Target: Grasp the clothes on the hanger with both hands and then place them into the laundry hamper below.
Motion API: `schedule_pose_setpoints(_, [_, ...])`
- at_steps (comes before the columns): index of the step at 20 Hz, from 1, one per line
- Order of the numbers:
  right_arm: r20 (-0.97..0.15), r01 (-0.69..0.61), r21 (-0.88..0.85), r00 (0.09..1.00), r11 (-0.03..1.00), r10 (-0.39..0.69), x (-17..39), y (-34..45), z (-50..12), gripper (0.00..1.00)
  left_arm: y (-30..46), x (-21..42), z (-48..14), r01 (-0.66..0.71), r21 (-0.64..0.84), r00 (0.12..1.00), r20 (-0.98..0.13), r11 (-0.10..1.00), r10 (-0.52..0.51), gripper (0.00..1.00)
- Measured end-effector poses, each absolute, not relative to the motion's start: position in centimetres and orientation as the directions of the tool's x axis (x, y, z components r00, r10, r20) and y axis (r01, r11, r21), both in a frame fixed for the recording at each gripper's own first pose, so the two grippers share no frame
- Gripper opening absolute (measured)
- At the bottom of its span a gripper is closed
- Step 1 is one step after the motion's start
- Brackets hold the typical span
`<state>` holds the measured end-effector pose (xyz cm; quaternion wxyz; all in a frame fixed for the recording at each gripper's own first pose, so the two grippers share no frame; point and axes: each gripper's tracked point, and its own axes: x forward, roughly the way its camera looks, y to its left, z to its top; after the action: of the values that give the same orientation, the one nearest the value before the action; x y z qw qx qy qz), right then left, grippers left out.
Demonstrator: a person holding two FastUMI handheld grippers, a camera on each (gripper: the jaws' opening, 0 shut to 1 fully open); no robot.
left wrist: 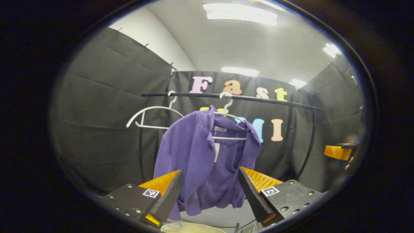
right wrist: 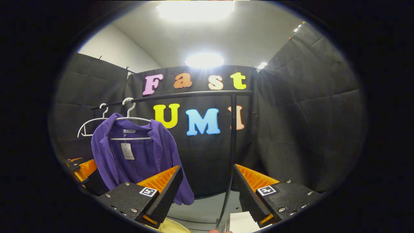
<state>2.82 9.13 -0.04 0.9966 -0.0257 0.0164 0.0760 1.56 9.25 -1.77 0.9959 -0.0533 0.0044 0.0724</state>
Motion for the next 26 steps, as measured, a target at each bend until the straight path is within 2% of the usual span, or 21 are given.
schedule_pose_setpoints(7, [-0.025,-0.283,-0.021,0.959,0.959,0.282,6.9,17.0,3.3,0.96,12.1,4.8,1.7,-0.166,-0.13,0.985,0.014,0.977,0.169,1.0])
schedule_pose_setpoints(10, [-0.044,-0.349,0.026,0.936,0.937,0.349,8.9,20.4,3.9,0.96,12.2,7.4,1.2,-0.172,-0.123,0.985,-0.029,0.977,0.169,0.98])
schedule_pose_setpoints(12, [-0.046,-0.389,0.031,0.92,0.921,0.39,10.6,22.3,4.1,0.96,12.5,8.7,1.0,-0.191,-0.112,0.981,-0.05,0.975,0.186,1.0])
schedule_pose_setpoints(15, [-0.078,-0.405,0.024,0.911,0.914,0.405,13.1,23.9,2.6,0.96,12.3,10.7,0.5,-0.199,-0.12,0.978,-0.078,0.973,0.191,0.97])
schedule_pose_setpoints(16, [-0.086,-0.409,0.039,0.907,0.912,0.411,14.0,24.6,2.0,0.96,12.2,11.3,0.2,-0.202,-0.127,0.977,-0.089,0.971,0.191,1.0])
schedule_pose_setpoints(19, [-0.118,-0.42,0.067,0.897,0.905,0.425,16.0,26.1,-0.4,0.96,12.3,13.4,0.3,-0.218,-0.14,0.974,-0.1,0.966,0.205,0.97])
schedule_pose_setpoints(21, [-0.135,-0.429,0.06,0.891,0.901,0.433,17.8,27.2,-1.9,0.96,12.6,15.0,0.1,-0.232,-0.132,0.97,-0.113,0.964,0.217,1.0])
schedule_pose_setpoints(23, [-0.141,-0.431,0.05,0.89,0.901,0.434,19.3,27.7,-3.1,0.96,13.3,16.1,-0.5,-0.277,-0.1,0.956,-0.132,0.956,0.264,0.97])
schedule_pose_setpoints(26, [-0.141,-0.429,0.069,0.889,0.901,0.435,21.7,28.3,-4.6,0.96,14.6,17.3,-1.0,-0.369,-0.063,0.926,-0.114,0.927,0.361,1.0])
